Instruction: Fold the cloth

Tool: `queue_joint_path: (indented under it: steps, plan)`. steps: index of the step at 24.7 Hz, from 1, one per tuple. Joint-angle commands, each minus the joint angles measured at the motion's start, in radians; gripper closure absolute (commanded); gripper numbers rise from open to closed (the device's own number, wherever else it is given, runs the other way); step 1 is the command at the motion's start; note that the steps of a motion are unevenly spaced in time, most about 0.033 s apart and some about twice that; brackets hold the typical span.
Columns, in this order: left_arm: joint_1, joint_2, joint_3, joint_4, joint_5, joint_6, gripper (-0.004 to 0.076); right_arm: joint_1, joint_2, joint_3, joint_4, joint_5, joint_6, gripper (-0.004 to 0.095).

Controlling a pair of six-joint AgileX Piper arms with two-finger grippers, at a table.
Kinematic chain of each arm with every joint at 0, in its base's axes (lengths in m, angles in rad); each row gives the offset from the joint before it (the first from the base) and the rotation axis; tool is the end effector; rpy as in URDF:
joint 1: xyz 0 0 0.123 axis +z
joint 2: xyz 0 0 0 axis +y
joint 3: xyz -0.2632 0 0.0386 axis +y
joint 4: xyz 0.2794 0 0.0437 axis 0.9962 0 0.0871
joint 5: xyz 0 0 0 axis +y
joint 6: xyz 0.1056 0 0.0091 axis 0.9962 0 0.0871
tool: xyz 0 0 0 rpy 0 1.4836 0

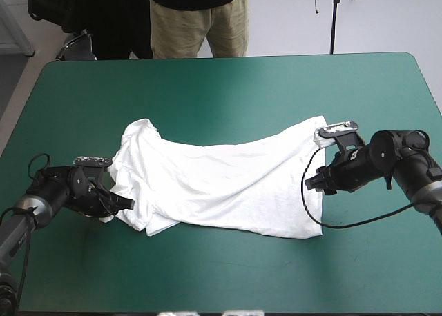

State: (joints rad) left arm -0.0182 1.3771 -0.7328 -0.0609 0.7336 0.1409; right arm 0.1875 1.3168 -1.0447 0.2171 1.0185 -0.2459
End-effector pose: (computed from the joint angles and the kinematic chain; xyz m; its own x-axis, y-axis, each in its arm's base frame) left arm 0.2660 -0.0092 0.1540 -0.9534 0.1128 -0.2798 0.1211 0.9926 -0.0125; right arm 0.2817 0.0732 0.2576 -0.8728 -0.2960 -0.3882 -0.3666 0.9225 0.1209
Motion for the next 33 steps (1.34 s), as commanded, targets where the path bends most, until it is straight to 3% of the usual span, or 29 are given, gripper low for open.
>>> queue_joint_path:
  steps: [1, 5, 11, 15, 20, 24, 28, 33]
  plan:
    - [-0.002, -0.02, -0.022, 0.0, -0.026, -0.008, 0.0741, -0.006, -0.026, 0.02, 0.071, 0.023, -0.049, 0.035]
    - [-0.002, -0.02, -0.022, -0.004, -0.033, -0.008, 0.0741, -0.006, -0.026, 0.088, 0.083, 0.024, -0.046, 0.0275]
    - [-0.002, -0.02, -0.022, -0.008, -0.035, -0.008, 0.0741, -0.002, -0.022, 0.189, 0.148, -0.054, -0.067, 0.0279]
    - [-0.002, -0.02, -0.022, -0.008, -0.037, -0.008, 0.0741, 0.057, 0.019, 0.227, 0.145, -0.078, -0.053, 0.0341]
    - [-0.002, -0.02, -0.022, -0.006, -0.027, -0.014, 0.0741, 0.182, 0.113, 0.246, 0.094, -0.108, 0.023, 0.0478]
    - [-0.002, -0.02, -0.022, 0.009, -0.02, -0.012, 0.0741, 0.234, 0.137, 0.244, 0.011, -0.152, 0.073, 0.0893]
    - [-0.002, -0.029, -0.024, 0.009, -0.009, -0.012, 0.0741, 0.234, 0.078, 0.244, -0.054, -0.162, 0.11, 0.0921]
    - [-0.002, -0.168, -0.187, -0.01, 0.167, 0.005, 0.0741, 0.234, -0.151, 0.139, -0.17, -0.096, 0.192, 0.0921]
